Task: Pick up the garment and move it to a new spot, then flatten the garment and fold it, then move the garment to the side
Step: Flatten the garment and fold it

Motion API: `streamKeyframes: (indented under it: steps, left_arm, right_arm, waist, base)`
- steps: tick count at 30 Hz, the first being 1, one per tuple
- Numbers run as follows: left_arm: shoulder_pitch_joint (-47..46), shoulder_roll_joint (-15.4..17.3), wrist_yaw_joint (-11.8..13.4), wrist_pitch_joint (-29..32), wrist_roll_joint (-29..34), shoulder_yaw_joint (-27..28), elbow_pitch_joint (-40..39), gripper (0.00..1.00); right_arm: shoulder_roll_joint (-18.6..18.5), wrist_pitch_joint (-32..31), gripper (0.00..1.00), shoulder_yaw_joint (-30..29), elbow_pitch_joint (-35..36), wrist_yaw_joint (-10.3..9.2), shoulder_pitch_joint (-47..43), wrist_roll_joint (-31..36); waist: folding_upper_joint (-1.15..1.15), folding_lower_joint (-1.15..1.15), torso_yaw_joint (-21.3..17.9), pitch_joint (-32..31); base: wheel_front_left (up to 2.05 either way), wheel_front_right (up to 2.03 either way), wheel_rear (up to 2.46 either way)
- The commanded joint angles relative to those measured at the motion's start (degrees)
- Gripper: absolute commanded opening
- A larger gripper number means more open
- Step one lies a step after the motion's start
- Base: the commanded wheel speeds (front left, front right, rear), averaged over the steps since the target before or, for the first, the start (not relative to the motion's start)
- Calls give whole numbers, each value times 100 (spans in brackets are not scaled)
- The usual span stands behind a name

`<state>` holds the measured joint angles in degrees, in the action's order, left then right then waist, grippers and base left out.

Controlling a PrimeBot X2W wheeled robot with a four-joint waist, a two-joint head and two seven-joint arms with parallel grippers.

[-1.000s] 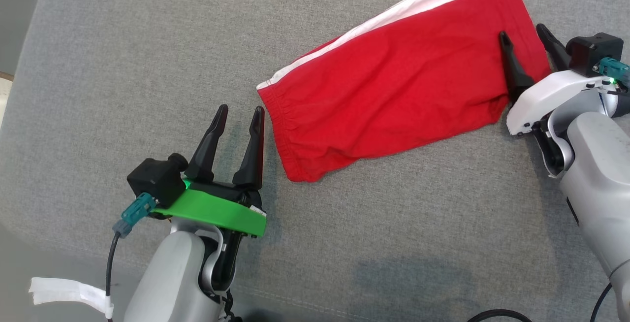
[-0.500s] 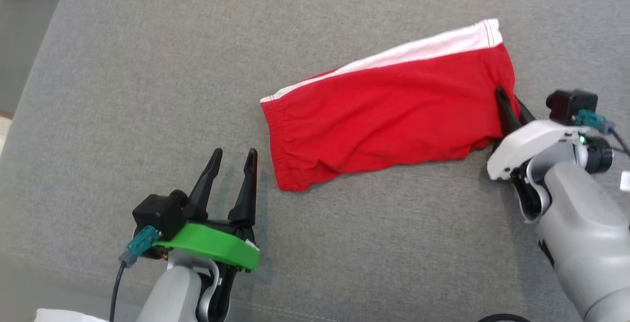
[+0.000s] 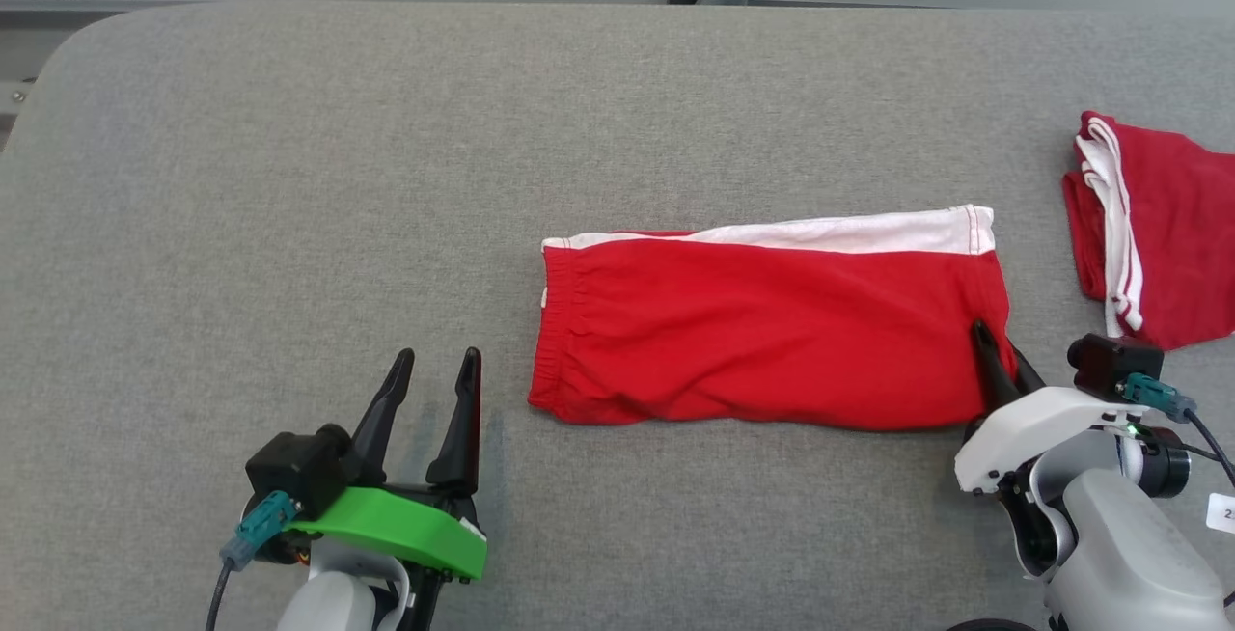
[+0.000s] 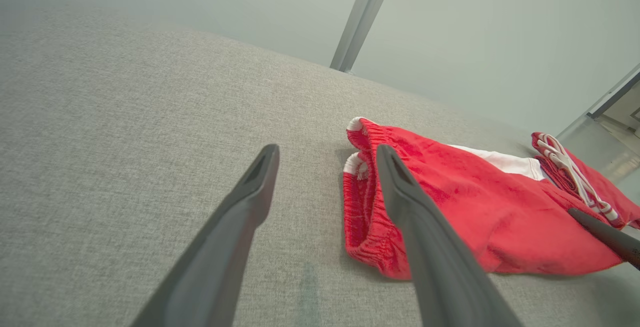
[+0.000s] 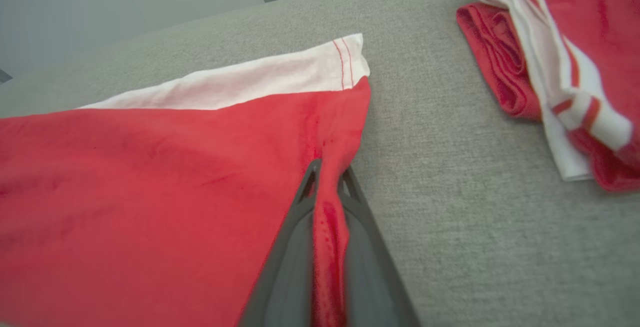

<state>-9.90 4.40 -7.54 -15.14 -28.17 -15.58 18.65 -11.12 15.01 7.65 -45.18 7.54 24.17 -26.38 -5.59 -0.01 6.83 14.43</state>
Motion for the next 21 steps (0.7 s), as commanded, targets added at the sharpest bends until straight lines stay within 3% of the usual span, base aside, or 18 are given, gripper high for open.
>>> streamKeyframes:
  steps: [1,7,14,21]
  left_arm:
    - [114,33,9,5,16,9,-3,100]
    - [147,52,9,6,19,-7,10,100]
    - [112,48,9,5,9,-49,29,100]
    - [36,-13,9,6,-30,-207,67,100]
  right_arm:
    - [3,4,0,-91,84,-12,-161,94]
    - [76,6,0,-151,647,-11,-57,382]
    - [320,6,0,547,1400,-9,192,515]
    - [637,-5,0,2370,1563,-8,532,246]
  waist:
    - [1,1,-308,-271]
    - [1,1,-341,-253]
    - [1,1,-208,-208]
    - [1,1,306,-194]
  base:
    - [0,0,0]
    - [0,0,0]
    - [0,0,0]
    - [0,0,0]
